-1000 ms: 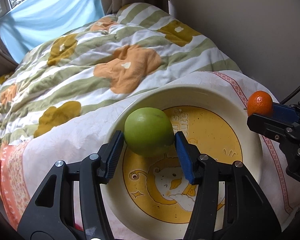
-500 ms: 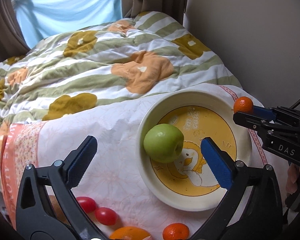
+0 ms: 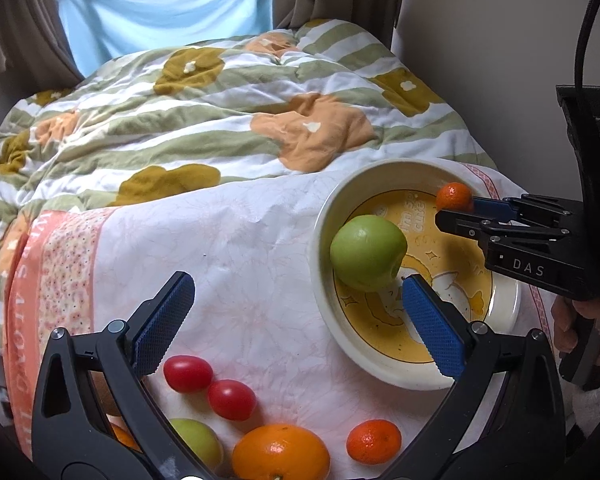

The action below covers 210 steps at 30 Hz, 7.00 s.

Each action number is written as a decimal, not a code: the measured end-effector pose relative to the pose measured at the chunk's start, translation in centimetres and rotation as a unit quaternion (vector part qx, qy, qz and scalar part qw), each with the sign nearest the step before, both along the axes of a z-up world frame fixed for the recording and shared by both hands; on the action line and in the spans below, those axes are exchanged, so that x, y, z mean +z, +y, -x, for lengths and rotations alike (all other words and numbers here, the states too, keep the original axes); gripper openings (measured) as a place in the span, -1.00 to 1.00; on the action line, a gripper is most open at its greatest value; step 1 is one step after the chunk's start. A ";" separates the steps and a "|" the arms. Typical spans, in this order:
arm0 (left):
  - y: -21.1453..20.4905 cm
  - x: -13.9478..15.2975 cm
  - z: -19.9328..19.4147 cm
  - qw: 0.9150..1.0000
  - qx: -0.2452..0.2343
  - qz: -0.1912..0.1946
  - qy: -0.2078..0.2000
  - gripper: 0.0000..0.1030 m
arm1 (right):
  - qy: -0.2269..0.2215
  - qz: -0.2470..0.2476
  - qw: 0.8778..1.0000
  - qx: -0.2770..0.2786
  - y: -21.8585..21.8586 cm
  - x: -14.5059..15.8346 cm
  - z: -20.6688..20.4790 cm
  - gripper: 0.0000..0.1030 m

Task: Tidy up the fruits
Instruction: 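Lower the tangerine into the duck bowl and open the right tool, then grasp the large orange with the left tool while the right tool grasps a kiwi, then carry the orange into the duck bowl and open the left tool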

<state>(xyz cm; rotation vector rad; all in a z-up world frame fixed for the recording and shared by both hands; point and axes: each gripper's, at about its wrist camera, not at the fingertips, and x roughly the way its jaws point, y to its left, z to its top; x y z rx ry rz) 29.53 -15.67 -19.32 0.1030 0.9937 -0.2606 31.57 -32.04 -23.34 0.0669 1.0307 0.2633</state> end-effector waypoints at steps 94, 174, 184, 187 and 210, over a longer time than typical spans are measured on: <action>18.2 -5.9 9.7 0.976 -0.212 -0.036 0.037 0.16 | 0.039 -0.083 0.982 -0.167 22.6 -0.5 18.2 0.82; -1.2 6.2 7.0 0.996 -0.080 0.019 -0.035 0.15 | -0.064 0.010 0.996 -0.058 1.8 11.4 13.8 0.05; -6.0 0.9 3.3 0.996 -0.085 0.001 -0.001 0.16 | -0.036 0.006 0.998 -0.051 -2.8 7.8 10.9 0.05; -6.6 -0.8 2.6 0.996 -0.085 -0.008 0.013 0.16 | -0.025 0.000 0.998 -0.053 -3.7 6.6 10.3 0.05; -6.5 -2.2 2.0 0.996 -0.078 -0.034 0.017 1.00 | 0.004 -0.019 0.999 -0.029 -4.9 3.1 7.5 0.05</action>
